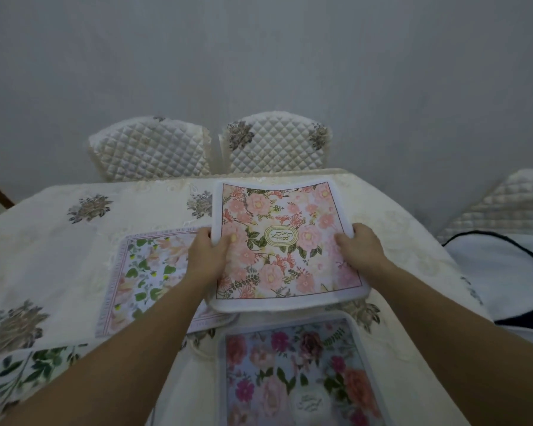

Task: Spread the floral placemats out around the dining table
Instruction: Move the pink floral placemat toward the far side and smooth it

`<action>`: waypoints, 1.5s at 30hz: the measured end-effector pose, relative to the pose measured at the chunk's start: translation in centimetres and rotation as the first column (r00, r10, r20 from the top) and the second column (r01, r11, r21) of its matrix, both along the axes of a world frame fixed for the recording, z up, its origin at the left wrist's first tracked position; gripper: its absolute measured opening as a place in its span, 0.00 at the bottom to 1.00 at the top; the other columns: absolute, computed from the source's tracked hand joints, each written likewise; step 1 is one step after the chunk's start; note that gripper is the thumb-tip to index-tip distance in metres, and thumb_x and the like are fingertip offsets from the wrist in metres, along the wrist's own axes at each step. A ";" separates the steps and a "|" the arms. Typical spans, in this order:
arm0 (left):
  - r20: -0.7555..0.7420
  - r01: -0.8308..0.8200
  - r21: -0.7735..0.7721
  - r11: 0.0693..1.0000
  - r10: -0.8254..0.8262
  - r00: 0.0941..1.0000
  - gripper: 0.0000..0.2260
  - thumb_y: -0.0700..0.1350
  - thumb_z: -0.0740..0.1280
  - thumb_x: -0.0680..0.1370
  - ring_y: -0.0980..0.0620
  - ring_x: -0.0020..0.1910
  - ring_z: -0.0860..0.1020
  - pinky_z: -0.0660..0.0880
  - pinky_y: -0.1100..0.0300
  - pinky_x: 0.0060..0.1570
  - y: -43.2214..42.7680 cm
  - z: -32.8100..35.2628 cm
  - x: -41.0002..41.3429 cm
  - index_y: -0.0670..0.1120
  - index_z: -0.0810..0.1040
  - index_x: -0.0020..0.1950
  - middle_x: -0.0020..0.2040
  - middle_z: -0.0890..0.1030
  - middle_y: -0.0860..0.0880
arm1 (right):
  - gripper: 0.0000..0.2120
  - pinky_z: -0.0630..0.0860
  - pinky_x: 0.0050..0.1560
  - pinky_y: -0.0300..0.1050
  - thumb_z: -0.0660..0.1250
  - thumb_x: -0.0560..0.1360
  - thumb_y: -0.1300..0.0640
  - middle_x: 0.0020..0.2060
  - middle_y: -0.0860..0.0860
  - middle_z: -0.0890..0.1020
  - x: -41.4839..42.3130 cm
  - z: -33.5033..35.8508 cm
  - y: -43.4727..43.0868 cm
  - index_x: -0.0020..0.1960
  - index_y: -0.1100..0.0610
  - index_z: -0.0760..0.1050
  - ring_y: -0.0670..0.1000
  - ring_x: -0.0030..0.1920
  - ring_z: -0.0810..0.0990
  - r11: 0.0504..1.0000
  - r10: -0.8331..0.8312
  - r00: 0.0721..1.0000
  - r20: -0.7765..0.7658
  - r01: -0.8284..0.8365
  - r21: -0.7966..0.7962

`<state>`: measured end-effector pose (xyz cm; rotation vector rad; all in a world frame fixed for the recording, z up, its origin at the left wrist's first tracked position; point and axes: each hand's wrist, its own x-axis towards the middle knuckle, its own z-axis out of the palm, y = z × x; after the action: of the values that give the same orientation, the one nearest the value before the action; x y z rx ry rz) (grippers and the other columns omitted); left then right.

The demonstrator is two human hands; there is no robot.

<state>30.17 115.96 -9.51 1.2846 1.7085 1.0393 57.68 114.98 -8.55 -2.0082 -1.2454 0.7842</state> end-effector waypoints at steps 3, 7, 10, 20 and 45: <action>0.025 -0.019 0.000 1.000 0.019 1.000 0.11 0.48 0.66 0.79 0.49 0.36 0.75 0.74 0.54 0.34 0.8 0.3 1.9 0.43 0.72 0.56 0.44 0.77 0.44 | 0.12 0.70 0.40 0.45 0.61 0.78 0.54 0.48 0.57 0.80 2.1 0.5 1.0 0.57 0.60 0.74 0.58 0.46 0.78 1.000 -0.002 1.000 0.008 0.002 0.011; -0.006 -0.063 -0.009 0.998 0.063 0.998 0.11 0.48 0.66 0.79 0.50 0.37 0.76 0.71 0.58 0.32 3.9 -1.4 3.9 0.43 0.72 0.56 0.44 0.78 0.45 | 0.11 0.69 0.33 0.42 0.62 0.78 0.54 0.47 0.56 0.80 3.9 -1.2 4.5 0.56 0.59 0.74 0.57 0.44 0.79 1.000 0.021 0.999 -0.027 -0.021 0.009; -0.016 -0.065 -0.014 0.998 0.065 0.998 0.10 0.48 0.67 0.79 0.49 0.37 0.77 0.71 0.57 0.32 6.8 -3.2 5.8 0.43 0.73 0.55 0.42 0.78 0.46 | 0.11 0.73 0.34 0.44 0.62 0.78 0.54 0.45 0.56 0.80 5.9 -3.4 7.4 0.55 0.59 0.75 0.57 0.42 0.79 1.000 -0.001 0.997 -0.071 0.001 -0.001; -0.099 -0.073 -0.022 0.997 0.071 0.993 0.13 0.50 0.67 0.79 0.45 0.47 0.80 0.78 0.51 0.46 17.9 -8.3 7.5 0.42 0.74 0.57 0.50 0.81 0.44 | 0.11 0.80 0.44 0.52 0.64 0.75 0.54 0.44 0.56 0.83 7.7 -9.1 18.4 0.53 0.59 0.78 0.59 0.44 0.82 0.999 0.021 0.994 -0.104 -0.018 0.027; -0.853 0.015 0.155 0.988 0.126 0.507 0.26 0.55 0.58 0.80 0.39 0.65 0.67 0.67 0.44 0.60 19.5 -13.0 8.9 0.43 0.62 0.74 0.67 0.68 0.38 | 0.23 0.72 0.55 0.55 0.65 0.76 0.49 0.63 0.59 0.71 7.0 -12.0 19.8 0.67 0.60 0.68 0.61 0.61 0.71 0.975 0.060 0.664 0.745 -0.200 0.100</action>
<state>39.10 135.49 -22.48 2.0863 2.4416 0.5277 64.69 134.81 -20.54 -2.1689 -1.8443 -0.1609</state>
